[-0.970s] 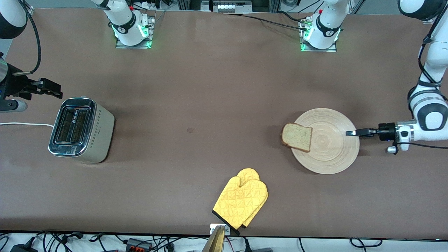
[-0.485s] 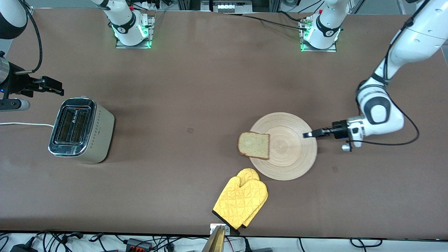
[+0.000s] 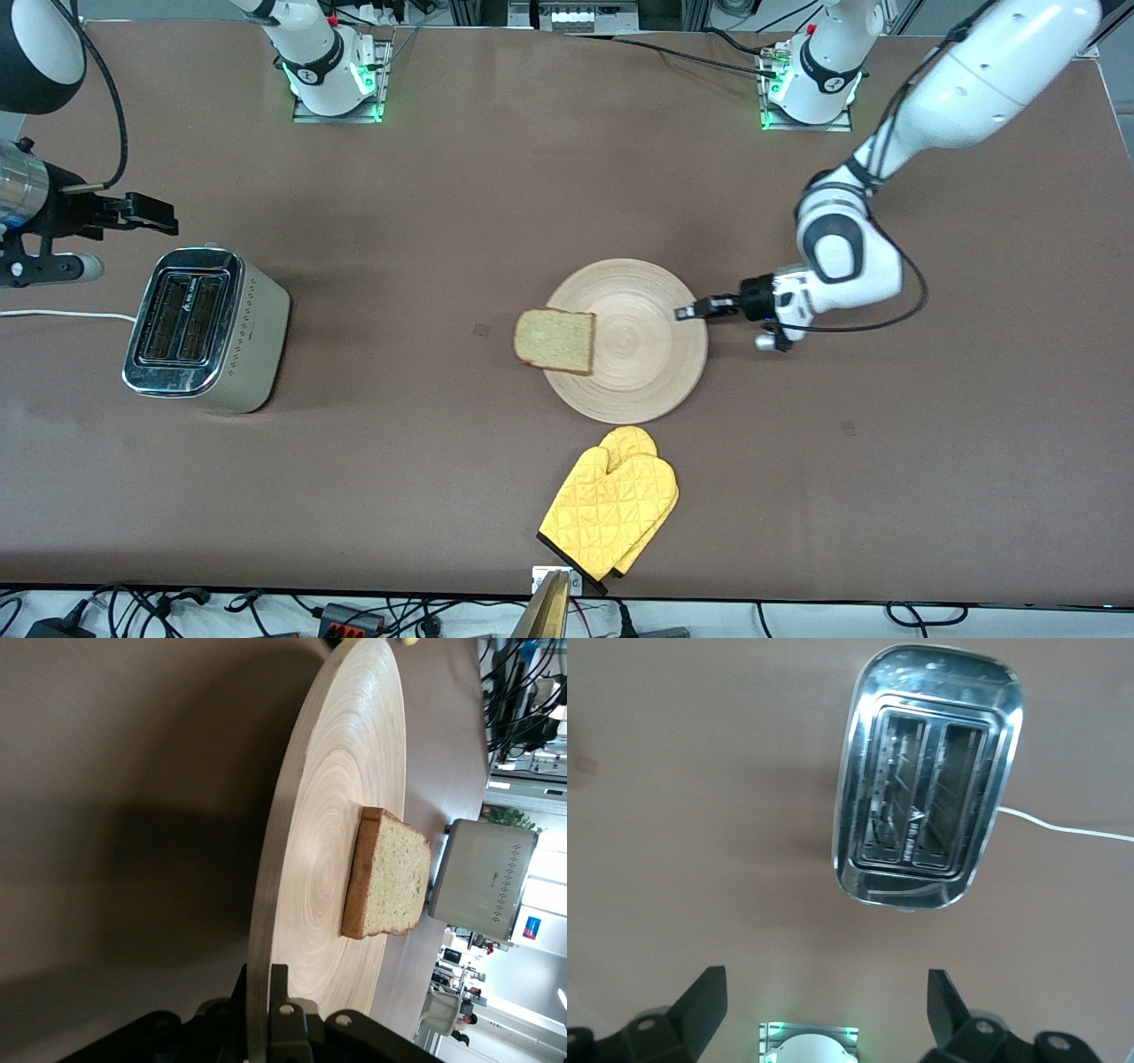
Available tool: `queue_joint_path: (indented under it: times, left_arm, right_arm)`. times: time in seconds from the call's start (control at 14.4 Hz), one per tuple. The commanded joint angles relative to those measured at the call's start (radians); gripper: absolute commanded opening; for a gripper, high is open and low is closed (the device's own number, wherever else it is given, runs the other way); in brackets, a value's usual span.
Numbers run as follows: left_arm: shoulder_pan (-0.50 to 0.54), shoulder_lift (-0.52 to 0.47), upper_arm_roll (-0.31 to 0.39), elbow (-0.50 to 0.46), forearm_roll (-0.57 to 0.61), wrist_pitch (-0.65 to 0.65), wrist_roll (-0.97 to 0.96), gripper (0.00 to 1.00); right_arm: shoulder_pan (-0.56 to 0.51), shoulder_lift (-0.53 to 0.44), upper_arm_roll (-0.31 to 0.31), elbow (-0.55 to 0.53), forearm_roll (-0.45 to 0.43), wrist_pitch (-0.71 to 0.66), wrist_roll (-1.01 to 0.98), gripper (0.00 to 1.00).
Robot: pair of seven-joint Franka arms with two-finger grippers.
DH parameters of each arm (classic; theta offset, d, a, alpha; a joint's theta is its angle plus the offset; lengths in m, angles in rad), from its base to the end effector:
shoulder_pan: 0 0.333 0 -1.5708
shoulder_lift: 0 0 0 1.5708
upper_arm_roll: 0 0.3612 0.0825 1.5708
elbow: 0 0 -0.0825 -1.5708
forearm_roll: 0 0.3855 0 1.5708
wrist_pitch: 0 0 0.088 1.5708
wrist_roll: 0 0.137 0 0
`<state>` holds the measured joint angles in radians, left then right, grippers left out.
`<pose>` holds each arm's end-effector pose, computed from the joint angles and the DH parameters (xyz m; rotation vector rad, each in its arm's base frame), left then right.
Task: Move plate and put bread in toaster
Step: 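Push the plate with the left gripper toward the toaster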
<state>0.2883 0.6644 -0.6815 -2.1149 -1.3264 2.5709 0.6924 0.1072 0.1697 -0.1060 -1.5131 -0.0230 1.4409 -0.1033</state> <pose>0.5423 -0.2297 0.1649 2.1216 0.3012 -0.1064 0.5870 0.0023 0.5605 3.0860 0.1600 -0.3769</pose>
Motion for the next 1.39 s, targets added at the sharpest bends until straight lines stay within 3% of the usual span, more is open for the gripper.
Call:
queue_joint_path:
  times: [0.0,0.28,0.35,0.42,0.49,0.55,0.76,0.9,1.11,1.32]
  left_arm:
    - [-0.114,0.006,-0.004,0.032,-0.137,0.063,0.064,0.01]
    - [-0.176,0.063,-0.001,0.07,-0.359,0.081,0.28,0.01]
    - [-0.179,0.069,0.0,0.07,-0.367,0.081,0.308,0.08]
    - [-0.178,0.069,0.003,0.07,-0.367,0.081,0.32,0.32]
    - [-0.178,0.069,0.003,0.07,-0.372,0.081,0.32,0.92]
    - [-0.169,0.064,0.003,0.07,-0.375,0.081,0.32,1.0]
    - [-0.156,0.055,0.005,0.07,-0.37,0.08,0.322,1.0]
    - [-0.123,0.037,0.003,0.07,-0.359,0.072,0.328,1.0]
    - [-0.054,0.043,0.005,0.088,-0.344,0.037,0.545,1.0]
    - [0.0,0.05,0.08,0.128,-0.117,-0.137,0.57,1.0]
  right_arm:
    - [0.019,0.033,0.0,0.01,0.031,-0.014,0.016,1.0]
    - [0.023,0.125,0.0,0.008,0.246,-0.001,0.017,1.0]
    - [0.023,0.145,0.0,0.008,0.288,0.01,0.036,1.0]
    - [0.026,0.157,0.0,0.004,0.301,0.021,0.081,1.0]
    - [0.035,0.16,0.0,-0.007,0.301,0.032,0.126,1.0]
    - [0.06,0.159,0.0,-0.022,0.301,0.051,0.157,1.0]
    - [0.084,0.154,0.0,-0.085,0.307,0.12,0.243,1.0]
    - [0.091,0.125,0.0,-0.163,0.38,0.188,0.281,1.0]
    - [0.109,0.068,0.002,-0.313,0.399,0.353,0.283,1.0]
    - [0.173,-0.016,0.002,-0.49,0.431,0.543,0.284,1.0]
